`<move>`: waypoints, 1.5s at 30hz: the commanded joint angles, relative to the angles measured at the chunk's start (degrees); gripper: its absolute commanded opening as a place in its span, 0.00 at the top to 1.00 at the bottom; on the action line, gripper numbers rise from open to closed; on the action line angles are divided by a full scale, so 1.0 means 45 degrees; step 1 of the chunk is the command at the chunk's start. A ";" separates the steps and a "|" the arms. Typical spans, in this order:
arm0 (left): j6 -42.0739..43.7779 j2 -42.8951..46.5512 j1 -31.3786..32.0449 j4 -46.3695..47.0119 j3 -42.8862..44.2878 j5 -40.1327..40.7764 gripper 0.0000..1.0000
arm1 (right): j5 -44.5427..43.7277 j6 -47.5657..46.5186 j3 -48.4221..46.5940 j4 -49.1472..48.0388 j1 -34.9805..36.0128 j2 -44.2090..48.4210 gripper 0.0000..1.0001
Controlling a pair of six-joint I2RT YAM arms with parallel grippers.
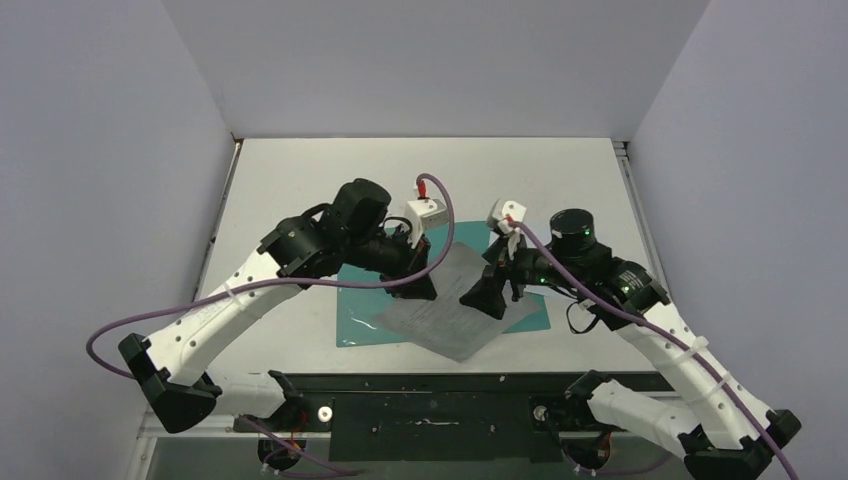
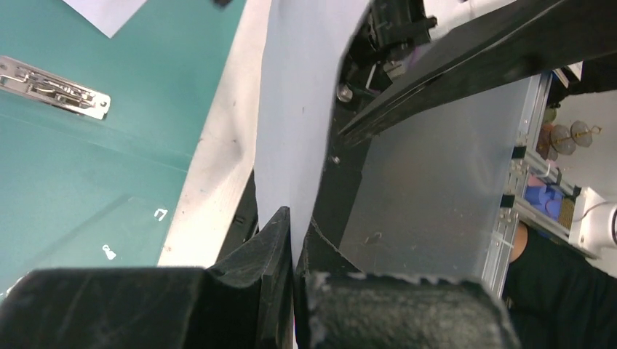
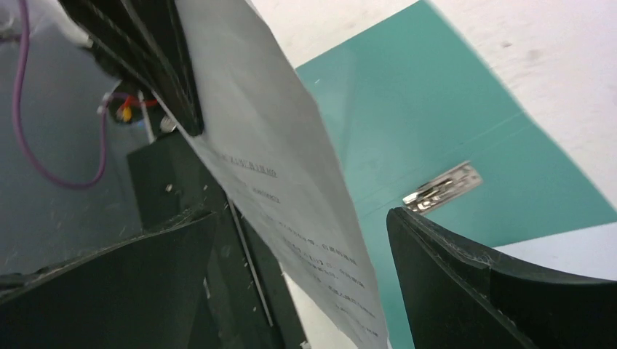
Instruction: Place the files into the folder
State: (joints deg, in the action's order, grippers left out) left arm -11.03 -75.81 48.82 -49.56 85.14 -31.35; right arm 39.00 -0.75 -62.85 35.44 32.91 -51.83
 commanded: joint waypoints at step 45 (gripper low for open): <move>0.0527 0.4730 0.0618 0.0426 -0.1699 0.2337 0.54 | 0.0868 -0.0982 -0.0712 0.0968 0.3744 -0.0221 0.95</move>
State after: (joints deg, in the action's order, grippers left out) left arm -6.26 -57.67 51.35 -52.29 78.22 -31.35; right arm 46.59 -6.74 -64.31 44.49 49.30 -54.28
